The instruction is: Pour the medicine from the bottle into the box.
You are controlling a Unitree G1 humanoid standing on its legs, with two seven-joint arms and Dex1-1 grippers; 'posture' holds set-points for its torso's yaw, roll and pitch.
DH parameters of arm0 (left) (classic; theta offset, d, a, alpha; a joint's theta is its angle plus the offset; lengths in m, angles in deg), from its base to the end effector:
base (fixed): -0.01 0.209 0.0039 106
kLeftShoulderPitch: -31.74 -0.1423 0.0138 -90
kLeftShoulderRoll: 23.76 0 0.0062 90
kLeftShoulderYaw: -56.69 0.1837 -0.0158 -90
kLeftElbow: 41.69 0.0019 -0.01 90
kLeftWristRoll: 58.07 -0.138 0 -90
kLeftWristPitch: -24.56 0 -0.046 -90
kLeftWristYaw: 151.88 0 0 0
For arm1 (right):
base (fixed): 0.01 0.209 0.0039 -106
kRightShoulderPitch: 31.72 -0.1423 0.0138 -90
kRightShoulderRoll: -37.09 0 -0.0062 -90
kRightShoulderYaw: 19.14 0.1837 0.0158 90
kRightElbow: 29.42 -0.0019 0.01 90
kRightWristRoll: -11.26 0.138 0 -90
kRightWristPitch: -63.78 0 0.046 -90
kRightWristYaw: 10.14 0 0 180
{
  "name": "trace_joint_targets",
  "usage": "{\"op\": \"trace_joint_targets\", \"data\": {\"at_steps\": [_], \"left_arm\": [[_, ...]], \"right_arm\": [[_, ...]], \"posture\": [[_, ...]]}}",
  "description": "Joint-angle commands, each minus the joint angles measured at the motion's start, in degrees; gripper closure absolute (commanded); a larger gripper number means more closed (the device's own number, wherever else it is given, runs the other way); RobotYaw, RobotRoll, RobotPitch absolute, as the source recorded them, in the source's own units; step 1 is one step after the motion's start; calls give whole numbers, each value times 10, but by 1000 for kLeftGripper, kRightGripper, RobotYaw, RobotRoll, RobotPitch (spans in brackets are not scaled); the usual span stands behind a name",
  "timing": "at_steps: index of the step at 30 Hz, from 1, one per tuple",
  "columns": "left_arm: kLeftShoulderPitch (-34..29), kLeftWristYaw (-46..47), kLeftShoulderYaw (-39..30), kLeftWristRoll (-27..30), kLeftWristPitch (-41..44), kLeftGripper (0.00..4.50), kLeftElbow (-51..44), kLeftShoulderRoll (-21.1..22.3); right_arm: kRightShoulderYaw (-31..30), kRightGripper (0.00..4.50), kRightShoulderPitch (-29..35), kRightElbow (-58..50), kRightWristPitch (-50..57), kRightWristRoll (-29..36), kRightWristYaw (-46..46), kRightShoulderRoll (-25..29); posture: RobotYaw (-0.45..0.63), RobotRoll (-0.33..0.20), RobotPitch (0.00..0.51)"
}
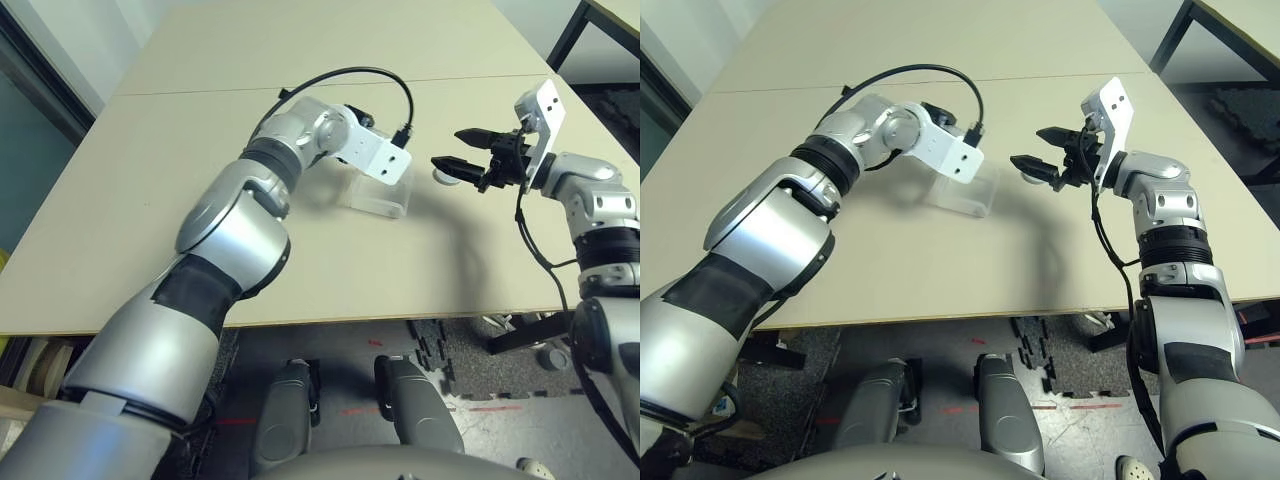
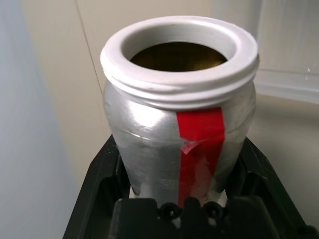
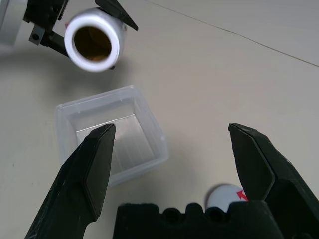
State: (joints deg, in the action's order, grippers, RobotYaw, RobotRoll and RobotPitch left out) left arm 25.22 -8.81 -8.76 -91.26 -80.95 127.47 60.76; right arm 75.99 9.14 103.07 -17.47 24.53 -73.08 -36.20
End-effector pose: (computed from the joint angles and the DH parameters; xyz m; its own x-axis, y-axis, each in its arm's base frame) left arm 0.3795 0.0848 0.2346 0.6931 -0.5167 -0.5026 0.5764 -0.0215 0.8169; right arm 0.3331 -0.2704 0.1818 0.6576 0.7445 -0.1157 -0.7531 0.6454 -0.1274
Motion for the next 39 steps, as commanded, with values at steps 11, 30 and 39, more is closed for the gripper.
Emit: {"op": "trace_joint_targets", "data": {"at_steps": [11, 30, 39], "left_arm": [[-141, -7, -295, 300, 83, 1818, -109, 41], [-400, 77, -377, 411, 8, 1818, -270, 42], [-411, 79, -369, 408, 19, 1818, -244, 45]], "right_arm": [[-7, 0, -10, 12, -1, -4, -11, -13], [-5, 0, 1, 5, 2, -5, -16, -17], [-11, 0, 9, -7, 4, -7, -36, -10]], "posture": [[11, 0, 126], [5, 0, 120], [-8, 0, 124]]}}
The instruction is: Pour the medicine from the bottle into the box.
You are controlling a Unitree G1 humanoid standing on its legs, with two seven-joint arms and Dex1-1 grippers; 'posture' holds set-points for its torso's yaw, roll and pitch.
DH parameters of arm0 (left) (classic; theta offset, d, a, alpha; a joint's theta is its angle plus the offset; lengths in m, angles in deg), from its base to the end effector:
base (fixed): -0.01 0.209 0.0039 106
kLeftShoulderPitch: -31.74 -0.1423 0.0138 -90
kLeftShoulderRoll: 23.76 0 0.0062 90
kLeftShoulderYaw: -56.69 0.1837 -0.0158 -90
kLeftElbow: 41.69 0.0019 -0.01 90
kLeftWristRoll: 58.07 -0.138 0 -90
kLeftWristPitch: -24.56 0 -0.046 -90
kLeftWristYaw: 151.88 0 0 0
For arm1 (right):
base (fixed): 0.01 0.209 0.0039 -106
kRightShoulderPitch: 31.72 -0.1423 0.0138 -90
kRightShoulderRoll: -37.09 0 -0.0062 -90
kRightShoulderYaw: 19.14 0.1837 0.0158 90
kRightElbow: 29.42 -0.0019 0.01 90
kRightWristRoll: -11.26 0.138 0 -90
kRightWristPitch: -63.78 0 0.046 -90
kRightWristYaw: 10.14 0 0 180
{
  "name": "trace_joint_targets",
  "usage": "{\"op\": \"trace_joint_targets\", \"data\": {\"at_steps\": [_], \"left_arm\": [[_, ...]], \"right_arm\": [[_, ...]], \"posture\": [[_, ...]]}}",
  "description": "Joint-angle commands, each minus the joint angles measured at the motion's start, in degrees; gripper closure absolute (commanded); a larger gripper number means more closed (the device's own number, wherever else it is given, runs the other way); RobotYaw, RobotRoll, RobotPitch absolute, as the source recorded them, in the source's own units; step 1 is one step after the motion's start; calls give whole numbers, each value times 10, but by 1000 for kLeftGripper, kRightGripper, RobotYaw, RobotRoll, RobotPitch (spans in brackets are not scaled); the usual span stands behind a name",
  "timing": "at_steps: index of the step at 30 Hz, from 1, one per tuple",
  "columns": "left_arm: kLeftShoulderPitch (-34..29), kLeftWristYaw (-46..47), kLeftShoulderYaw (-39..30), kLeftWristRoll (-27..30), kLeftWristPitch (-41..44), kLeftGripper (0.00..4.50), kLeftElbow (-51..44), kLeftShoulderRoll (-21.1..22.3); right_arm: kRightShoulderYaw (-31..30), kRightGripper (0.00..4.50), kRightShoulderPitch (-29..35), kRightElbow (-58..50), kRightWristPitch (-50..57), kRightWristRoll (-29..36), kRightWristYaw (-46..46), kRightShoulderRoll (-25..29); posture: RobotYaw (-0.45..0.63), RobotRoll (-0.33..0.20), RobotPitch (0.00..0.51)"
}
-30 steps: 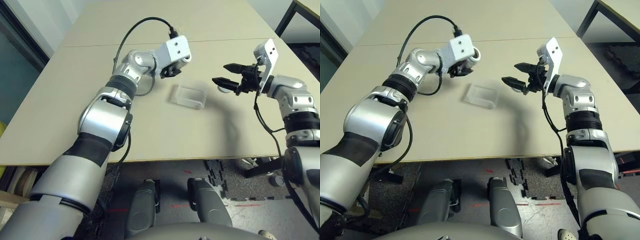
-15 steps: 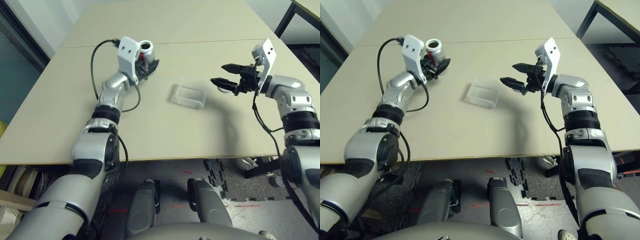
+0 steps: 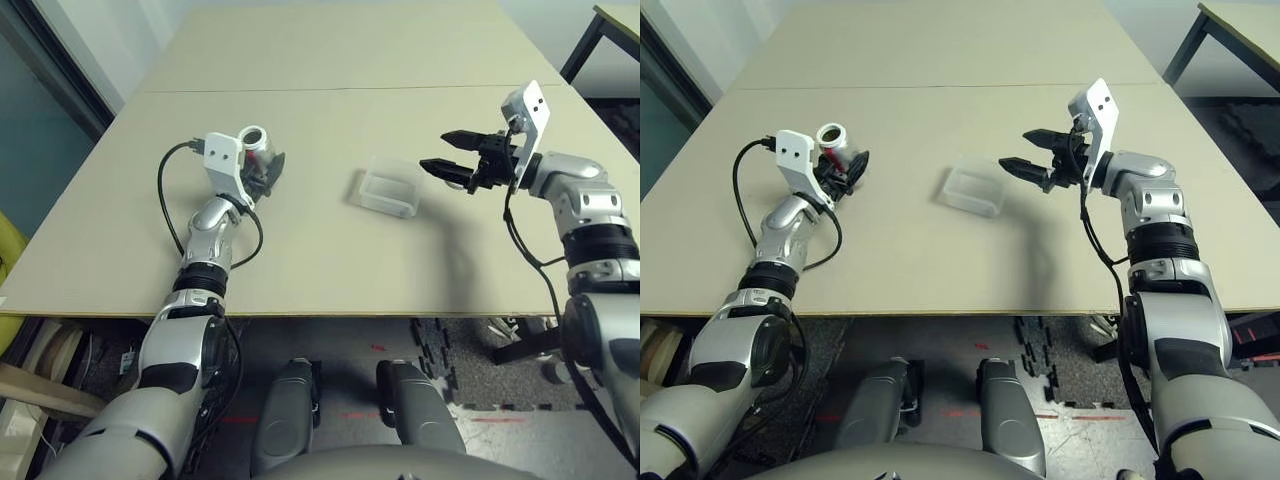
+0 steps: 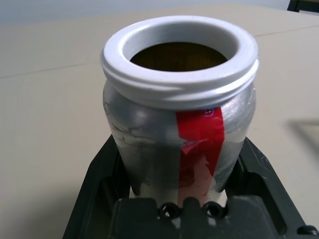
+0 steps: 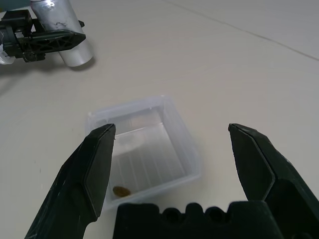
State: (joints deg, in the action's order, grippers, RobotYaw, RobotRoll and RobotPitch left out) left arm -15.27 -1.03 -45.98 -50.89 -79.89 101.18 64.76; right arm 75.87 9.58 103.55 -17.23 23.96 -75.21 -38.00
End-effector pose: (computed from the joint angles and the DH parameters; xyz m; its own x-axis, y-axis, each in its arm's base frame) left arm 0.3280 0.2104 0.0958 0.9357 -0.3384 0.1001 0.3363 0.9410 0.0370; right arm 0.3349 -0.2630 0.1729 0.6132 0.7795 -0.1280 -0.7899 0.6061 -0.0930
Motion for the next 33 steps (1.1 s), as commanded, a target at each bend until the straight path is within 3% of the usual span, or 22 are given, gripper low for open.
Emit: {"op": "trace_joint_targets", "data": {"at_steps": [1, 11, 16, 18, 26, 33], "left_arm": [[-6, 1, 2, 6, 12, 1818, 21, 5], [-8, 0, 9, 1, 50, 1818, 45, 11], [-19, -10, 10, 7, 59, 104, 19, 13], [-25, -13, 11, 8, 67, 46, 4, 14], [-117, -25, 16, 34, 180, 46, -222, 31], [-262, 0, -11, 86, 323, 46, -489, 55]], "right_arm": [[-13, 0, 6, -13, 0, -3, -22, 10], [-31, 0, 12, -27, -12, -8, -68, 21], [-32, 0, 16, -38, -6, -8, -76, 22], [-32, 0, 17, -39, -6, -8, -78, 23], [-32, 0, 15, -32, -10, -11, -84, 27], [-26, 0, 21, -35, -9, -9, -78, 34]], "posture": [[-9, 0, 125], [-12, 0, 132], [-10, 0, 136], [-9, 0, 137], [11, 0, 147], [27, 0, 156]]}}
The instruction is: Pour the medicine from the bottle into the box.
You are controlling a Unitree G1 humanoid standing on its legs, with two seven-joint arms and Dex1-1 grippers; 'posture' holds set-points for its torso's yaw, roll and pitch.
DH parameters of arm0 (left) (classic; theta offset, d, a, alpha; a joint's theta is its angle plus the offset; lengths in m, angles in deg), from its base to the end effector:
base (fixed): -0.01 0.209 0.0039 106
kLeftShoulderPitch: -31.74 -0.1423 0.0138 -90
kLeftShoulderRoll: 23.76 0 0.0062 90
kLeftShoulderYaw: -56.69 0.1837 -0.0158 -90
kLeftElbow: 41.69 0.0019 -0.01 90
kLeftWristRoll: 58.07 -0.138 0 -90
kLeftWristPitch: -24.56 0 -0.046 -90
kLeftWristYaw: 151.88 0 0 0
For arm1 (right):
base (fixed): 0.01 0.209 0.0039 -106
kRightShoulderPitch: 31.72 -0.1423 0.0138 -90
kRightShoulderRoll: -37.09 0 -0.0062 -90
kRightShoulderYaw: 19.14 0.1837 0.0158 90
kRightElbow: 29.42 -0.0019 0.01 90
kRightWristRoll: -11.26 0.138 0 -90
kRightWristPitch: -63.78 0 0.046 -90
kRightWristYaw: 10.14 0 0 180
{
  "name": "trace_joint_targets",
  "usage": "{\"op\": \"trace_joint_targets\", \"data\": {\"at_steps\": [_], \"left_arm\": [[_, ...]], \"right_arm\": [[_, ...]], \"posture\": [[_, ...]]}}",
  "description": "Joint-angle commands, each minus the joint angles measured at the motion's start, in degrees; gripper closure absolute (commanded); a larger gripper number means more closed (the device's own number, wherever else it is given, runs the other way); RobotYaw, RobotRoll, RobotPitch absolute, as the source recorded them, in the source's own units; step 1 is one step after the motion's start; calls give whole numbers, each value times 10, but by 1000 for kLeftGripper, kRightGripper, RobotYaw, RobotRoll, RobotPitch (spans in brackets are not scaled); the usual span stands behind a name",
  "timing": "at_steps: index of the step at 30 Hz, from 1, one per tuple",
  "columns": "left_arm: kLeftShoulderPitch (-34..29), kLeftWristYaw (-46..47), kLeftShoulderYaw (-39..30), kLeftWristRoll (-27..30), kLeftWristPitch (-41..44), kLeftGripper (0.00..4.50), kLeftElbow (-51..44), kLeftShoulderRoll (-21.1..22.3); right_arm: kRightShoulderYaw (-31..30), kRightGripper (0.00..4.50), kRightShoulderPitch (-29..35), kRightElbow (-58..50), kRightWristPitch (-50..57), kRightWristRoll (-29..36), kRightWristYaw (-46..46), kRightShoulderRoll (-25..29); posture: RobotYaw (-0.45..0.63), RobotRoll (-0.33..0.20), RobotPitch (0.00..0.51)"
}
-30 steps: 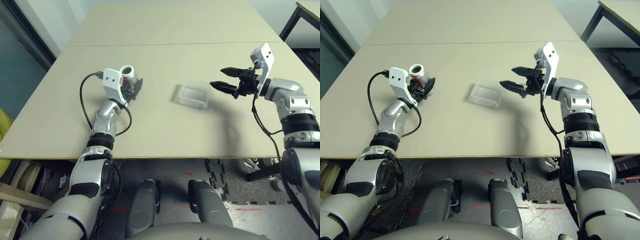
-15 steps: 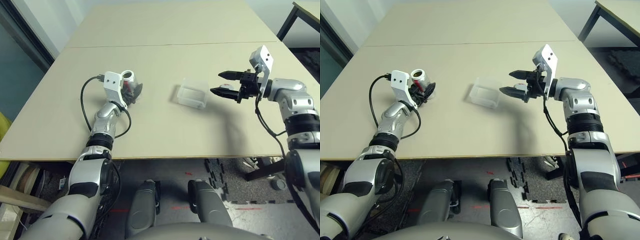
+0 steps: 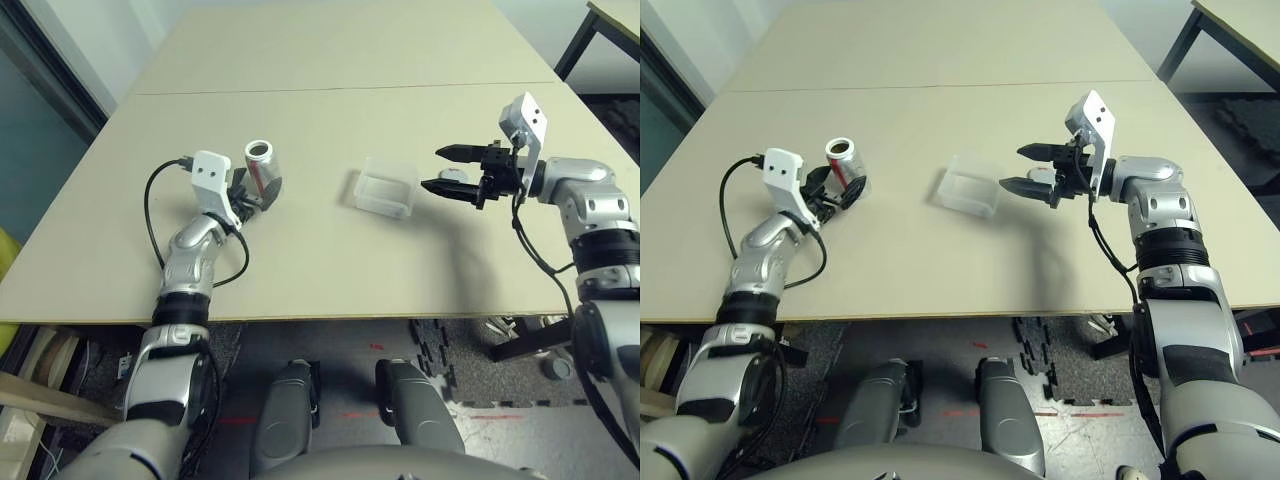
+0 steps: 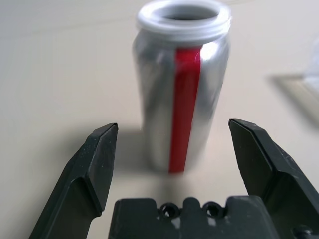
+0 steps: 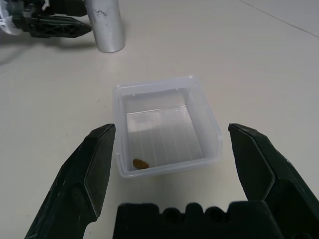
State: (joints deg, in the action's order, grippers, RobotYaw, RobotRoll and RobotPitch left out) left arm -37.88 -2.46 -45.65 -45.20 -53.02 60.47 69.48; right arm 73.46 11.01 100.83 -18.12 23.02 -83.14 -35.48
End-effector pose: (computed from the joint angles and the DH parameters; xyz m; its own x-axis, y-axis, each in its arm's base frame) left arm 0.2663 0.2419 0.0999 0.9386 -0.3439 -0.0269 0.3445 0.9386 0.0186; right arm 0.3302 -0.2682 0.1779 0.4992 0.8415 -0.2066 -0.8664 0.4806 -0.1360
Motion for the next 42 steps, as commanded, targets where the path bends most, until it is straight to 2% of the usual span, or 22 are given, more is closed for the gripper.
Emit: {"op": "trace_joint_targets", "data": {"at_steps": [1, 4, 10, 13, 17, 24, 28, 42], "left_arm": [[-52, 18, -21, 39, 71, 46, -112, 11], [-91, 53, -75, 64, 97, 46, -179, 23], [-64, 134, -143, 37, 39, 46, -127, 49], [-43, 165, -175, 32, -17, 46, -59, 61], [-8, 175, -185, 36, -72, 46, 55, 69], [51, 174, -164, 26, -147, 46, 197, 68], [61, 172, -153, 27, -167, 46, 228, 63], [132, 160, -135, 23, -215, 46, 343, 103]], "right_arm": [[0, 0, 7, -6, 0, 0, 5, 11], [28, 0, 4, 30, -6, 3, 57, 14], [95, 0, 1, 107, -43, 5, 266, -9], [134, 0, 39, 108, -108, 4, 400, -46], [173, 0, 54, 137, -189, -6, 553, -68], [168, 0, 61, 186, -281, -42, 684, -67], [168, 0, 62, 213, -300, -55, 723, -47], [179, 0, 80, 185, -292, -15, 671, -40]], "posture": [[27, 0, 156], [51, 0, 163], [70, 0, 169], [59, 0, 172], [42, 0, 173], [18, 0, 166], [8, 0, 165], [-41, 0, 166]]}}
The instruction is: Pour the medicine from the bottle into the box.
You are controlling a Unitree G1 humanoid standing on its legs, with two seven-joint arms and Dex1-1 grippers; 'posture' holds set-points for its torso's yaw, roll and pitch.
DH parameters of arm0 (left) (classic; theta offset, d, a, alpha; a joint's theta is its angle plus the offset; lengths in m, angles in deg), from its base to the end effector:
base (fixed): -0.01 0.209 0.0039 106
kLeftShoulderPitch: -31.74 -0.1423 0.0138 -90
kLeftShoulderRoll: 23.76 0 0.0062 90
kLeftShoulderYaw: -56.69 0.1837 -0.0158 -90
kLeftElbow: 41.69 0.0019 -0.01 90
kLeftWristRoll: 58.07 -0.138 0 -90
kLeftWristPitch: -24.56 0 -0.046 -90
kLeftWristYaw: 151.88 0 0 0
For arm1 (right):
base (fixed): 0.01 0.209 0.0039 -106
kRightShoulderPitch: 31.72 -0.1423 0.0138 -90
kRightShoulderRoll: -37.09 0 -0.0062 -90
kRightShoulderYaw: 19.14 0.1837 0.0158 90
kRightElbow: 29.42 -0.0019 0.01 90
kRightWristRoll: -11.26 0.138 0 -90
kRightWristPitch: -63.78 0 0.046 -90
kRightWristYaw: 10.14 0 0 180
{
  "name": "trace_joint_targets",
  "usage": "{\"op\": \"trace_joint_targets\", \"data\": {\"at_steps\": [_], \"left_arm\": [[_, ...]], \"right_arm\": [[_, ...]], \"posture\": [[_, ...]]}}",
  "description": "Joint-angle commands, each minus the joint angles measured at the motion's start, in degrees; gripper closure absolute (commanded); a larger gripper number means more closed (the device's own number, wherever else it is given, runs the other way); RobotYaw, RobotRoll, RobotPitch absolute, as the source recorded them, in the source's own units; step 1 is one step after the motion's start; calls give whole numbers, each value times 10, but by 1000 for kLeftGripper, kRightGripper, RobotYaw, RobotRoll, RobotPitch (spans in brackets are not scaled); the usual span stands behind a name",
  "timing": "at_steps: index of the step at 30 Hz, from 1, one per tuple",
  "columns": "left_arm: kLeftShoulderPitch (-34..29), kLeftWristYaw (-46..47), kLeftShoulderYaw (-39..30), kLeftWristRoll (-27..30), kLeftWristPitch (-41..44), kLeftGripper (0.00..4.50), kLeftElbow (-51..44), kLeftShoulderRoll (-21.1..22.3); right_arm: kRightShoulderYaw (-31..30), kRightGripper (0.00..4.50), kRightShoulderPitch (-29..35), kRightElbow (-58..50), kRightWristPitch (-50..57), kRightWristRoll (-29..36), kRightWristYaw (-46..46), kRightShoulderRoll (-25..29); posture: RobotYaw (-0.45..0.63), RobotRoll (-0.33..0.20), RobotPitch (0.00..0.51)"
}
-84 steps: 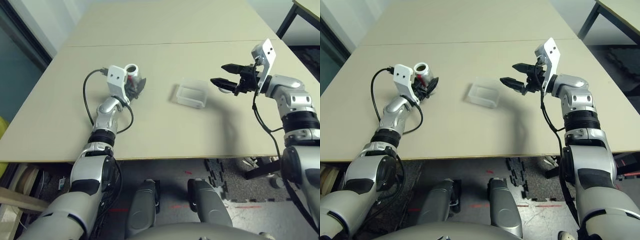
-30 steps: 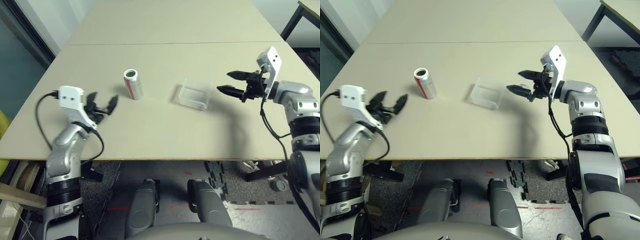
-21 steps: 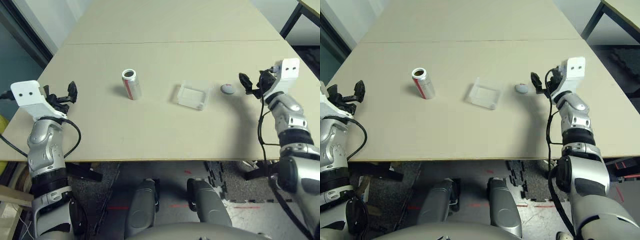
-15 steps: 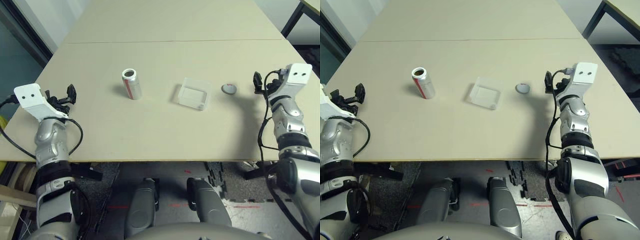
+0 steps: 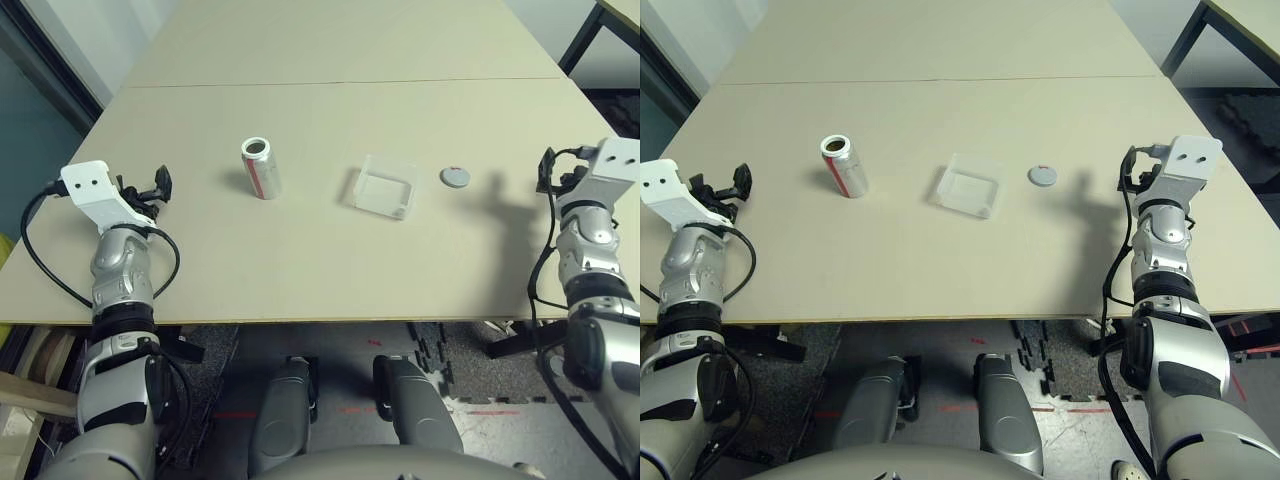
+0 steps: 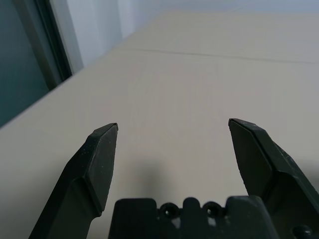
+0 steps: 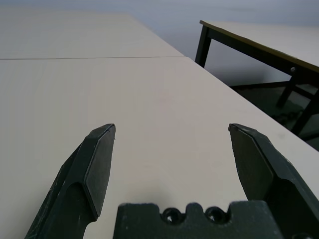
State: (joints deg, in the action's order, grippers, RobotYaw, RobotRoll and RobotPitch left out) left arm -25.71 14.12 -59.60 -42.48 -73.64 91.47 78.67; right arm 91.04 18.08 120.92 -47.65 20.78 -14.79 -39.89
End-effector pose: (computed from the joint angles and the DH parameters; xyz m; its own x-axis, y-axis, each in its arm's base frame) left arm 0.2765 0.3223 0.1092 0.9517 0.2711 0.1441 -0.2636 0.9621 -0.0696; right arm 0.2964 -0.3072 0.1024 0.9210 -0.3538 0.1631 0.3652 0.9298 -0.0453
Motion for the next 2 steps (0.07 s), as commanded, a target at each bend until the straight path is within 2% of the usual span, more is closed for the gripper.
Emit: {"op": "trace_joint_targets", "data": {"at_steps": [1, 2], "left_arm": [[16, -6, 5, -4, -12, 46, 44, 14], [20, -7, 6, -5, -14, 46, 52, 15]], "right_arm": [[4, 0, 11, -17, 3, 7, -13, 5], [5, 0, 12, -16, 3, 7, -12, 6]], "posture": [[-43, 0, 164], [-46, 0, 160]]}}
